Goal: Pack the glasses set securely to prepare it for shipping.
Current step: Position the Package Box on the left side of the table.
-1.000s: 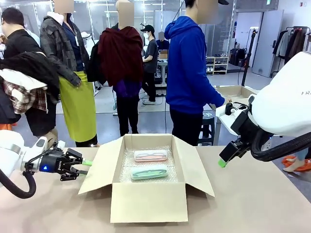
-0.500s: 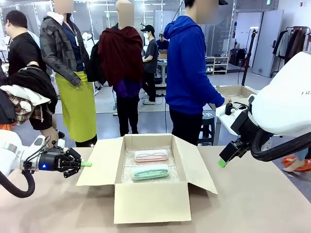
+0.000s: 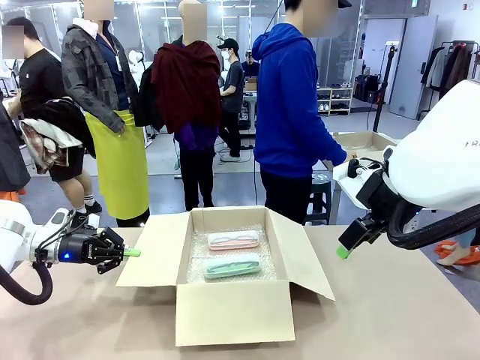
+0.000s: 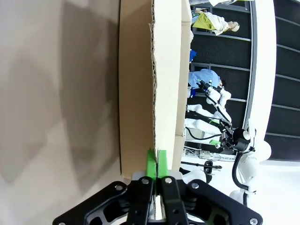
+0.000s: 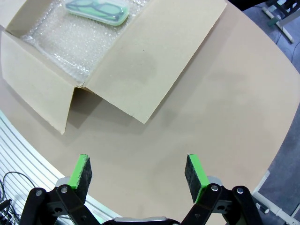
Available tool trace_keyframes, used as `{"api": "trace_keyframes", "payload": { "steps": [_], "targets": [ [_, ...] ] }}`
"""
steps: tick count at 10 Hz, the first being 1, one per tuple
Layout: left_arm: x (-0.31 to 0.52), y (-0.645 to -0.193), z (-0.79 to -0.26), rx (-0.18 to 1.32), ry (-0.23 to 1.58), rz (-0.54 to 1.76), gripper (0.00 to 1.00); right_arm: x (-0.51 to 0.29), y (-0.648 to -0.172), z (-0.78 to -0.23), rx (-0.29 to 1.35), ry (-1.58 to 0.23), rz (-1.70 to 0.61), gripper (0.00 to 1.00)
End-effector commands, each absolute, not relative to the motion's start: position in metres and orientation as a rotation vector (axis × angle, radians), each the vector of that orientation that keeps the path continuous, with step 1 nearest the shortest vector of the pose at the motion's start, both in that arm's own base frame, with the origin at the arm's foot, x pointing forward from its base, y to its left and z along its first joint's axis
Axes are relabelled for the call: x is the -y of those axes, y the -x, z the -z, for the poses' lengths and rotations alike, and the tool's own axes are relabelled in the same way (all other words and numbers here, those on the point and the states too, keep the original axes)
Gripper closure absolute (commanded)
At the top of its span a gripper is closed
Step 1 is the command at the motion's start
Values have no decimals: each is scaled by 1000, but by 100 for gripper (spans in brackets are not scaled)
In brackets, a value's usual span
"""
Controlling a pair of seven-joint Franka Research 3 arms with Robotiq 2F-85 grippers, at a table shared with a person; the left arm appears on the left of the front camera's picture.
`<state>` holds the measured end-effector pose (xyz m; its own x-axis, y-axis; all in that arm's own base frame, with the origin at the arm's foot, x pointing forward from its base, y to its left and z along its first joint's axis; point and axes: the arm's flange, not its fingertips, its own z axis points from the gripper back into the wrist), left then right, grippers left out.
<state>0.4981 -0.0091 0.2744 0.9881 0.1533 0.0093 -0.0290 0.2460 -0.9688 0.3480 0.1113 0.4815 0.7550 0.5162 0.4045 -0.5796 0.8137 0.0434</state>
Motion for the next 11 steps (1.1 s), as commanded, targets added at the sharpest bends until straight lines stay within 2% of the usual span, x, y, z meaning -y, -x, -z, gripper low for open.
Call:
{"api": "trace_keyframes", "payload": {
  "steps": [1, 4, 5, 8, 11],
  "targets": [
    [10, -498, -275, 112, 1321, -127, 100, -114, -344, -482, 382, -165, -578, 0],
    [9, -498, -274, 110, 1317, -125, 99, -114, -344, -482, 382, -165, -578, 0],
    [-14, -506, -281, 94, 1303, -92, 99, -114, -344, -482, 382, -165, -578, 0],
    [-136, -526, -303, 117, 1341, 6, 99, -114, -344, -482, 382, -165, -578, 0],
    [-287, -523, -313, 163, 1328, -74, 99, -114, -344, -482, 382, -165, -578, 0]
  ]
}}
